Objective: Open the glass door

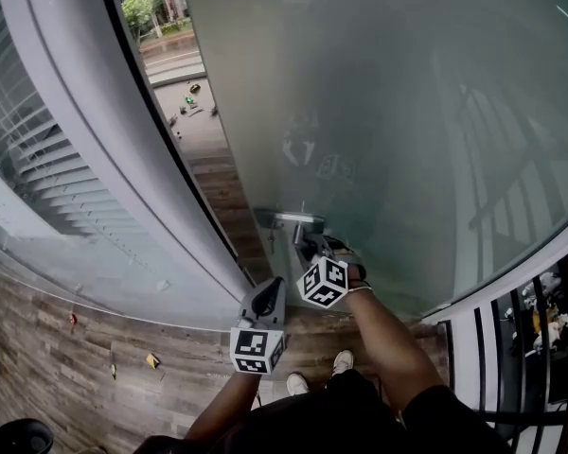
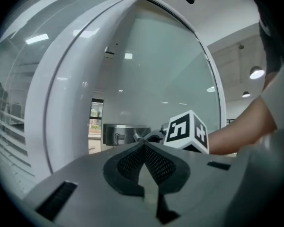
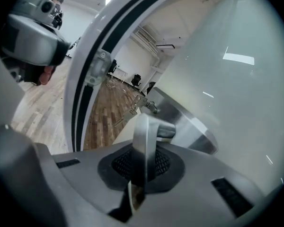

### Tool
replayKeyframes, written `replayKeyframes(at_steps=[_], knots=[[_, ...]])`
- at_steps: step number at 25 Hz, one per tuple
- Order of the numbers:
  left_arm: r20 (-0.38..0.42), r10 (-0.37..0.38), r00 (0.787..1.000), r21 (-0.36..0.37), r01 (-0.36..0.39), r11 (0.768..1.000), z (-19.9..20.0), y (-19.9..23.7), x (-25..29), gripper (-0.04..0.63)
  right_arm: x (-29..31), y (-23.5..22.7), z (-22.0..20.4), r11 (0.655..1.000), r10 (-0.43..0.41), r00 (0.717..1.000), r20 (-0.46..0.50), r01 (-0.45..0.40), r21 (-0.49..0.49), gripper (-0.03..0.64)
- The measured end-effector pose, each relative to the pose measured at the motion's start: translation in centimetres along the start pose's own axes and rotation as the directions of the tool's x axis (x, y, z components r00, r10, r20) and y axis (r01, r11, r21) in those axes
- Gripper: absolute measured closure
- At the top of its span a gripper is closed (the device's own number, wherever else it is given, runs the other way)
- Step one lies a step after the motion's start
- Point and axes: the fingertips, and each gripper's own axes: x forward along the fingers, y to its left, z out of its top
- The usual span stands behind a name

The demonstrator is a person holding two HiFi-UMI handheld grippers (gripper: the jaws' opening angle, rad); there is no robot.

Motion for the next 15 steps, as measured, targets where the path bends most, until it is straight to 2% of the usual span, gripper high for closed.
replayKeyframes(at_steps=[5,15], knots=[[0.005,-0.015,1.0,-0.018,0.015,1.0,0.2,-0.3,3.1,0.594,3.1,-3.4,-1.1,1.0,-0.018,0.999,-0.029,0.019,0.016,0.6],[0.009,0.079,0.997,-0.015,-0.079,0.997,1.5,3.4,8.7,0.594,9.0,-9.5,-2.5,0.994,-0.038,0.994,-0.105,0.048,0.096,0.6]])
